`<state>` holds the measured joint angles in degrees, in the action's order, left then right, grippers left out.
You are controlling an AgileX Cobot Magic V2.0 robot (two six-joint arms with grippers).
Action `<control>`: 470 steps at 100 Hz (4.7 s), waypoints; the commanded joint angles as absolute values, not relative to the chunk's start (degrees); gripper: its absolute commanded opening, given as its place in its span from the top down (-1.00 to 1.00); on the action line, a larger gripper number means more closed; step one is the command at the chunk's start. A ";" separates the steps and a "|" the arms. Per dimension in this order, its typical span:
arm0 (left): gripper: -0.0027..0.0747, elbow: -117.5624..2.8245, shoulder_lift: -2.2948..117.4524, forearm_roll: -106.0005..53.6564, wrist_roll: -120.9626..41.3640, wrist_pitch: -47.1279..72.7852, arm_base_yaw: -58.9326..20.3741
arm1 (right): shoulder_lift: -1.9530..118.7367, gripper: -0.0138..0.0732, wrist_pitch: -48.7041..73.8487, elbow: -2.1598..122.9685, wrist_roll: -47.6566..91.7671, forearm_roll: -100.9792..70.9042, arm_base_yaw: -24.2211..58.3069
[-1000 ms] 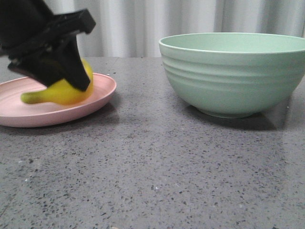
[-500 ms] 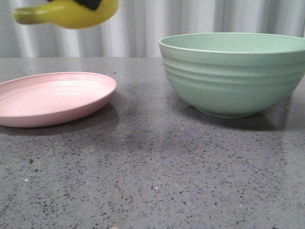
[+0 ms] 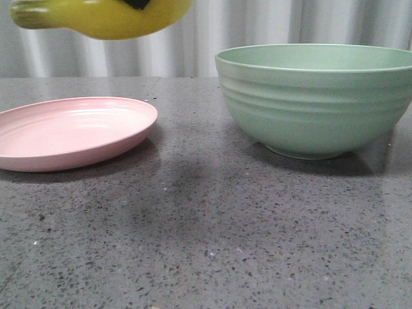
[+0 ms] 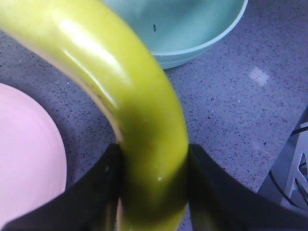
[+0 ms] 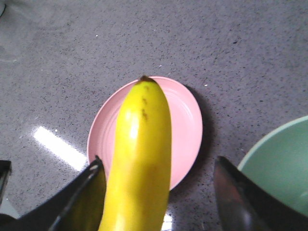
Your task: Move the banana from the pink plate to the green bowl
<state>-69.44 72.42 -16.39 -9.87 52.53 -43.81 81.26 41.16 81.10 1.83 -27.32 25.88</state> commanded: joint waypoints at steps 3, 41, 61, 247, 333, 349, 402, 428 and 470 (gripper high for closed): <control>0.98 -71.55 71.55 -17.24 -10.35 49.63 -44.21 | 82.41 -0.26 40.05 85.57 2.47 -30.29 26.47; 0.98 -71.55 72.57 -17.50 -10.35 50.50 -44.21 | 89.24 -0.21 42.33 87.67 4.48 -34.28 26.47; 0.98 -71.55 72.57 -17.50 -10.35 50.50 -44.21 | 89.24 0.45 43.21 87.67 4.96 -34.28 26.47; -0.09 -79.63 67.29 -14.95 -9.25 46.08 -44.21 | 85.98 -0.22 42.20 88.11 7.33 -13.27 7.53; 0.98 -44.79 34.00 -2.04 0.00 18.39 -44.21 | 39.41 0.83 23.14 49.03 9.59 -10.80 7.53; 0.98 -32.40 23.63 -2.04 1.08 12.12 -44.21 | 29.15 0.83 15.86 36.89 9.59 -10.80 7.53; 0.98 -16.18 10.31 -2.16 1.08 10.16 -44.21 | 17.92 0.83 13.67 26.32 9.59 -10.80 7.53; 0.98 -11.83 10.31 -0.56 1.08 9.79 -44.21 | 17.92 0.83 13.67 26.32 9.59 -10.80 7.53; 0.98 0.59 2.04 -1.64 0.72 -4.26 -21.64 | 17.92 0.83 13.67 26.32 9.59 -10.80 7.53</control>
<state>0.07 4.53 -0.85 0.77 0.00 -27.86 17.47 17.77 24.94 9.01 -11.11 7.81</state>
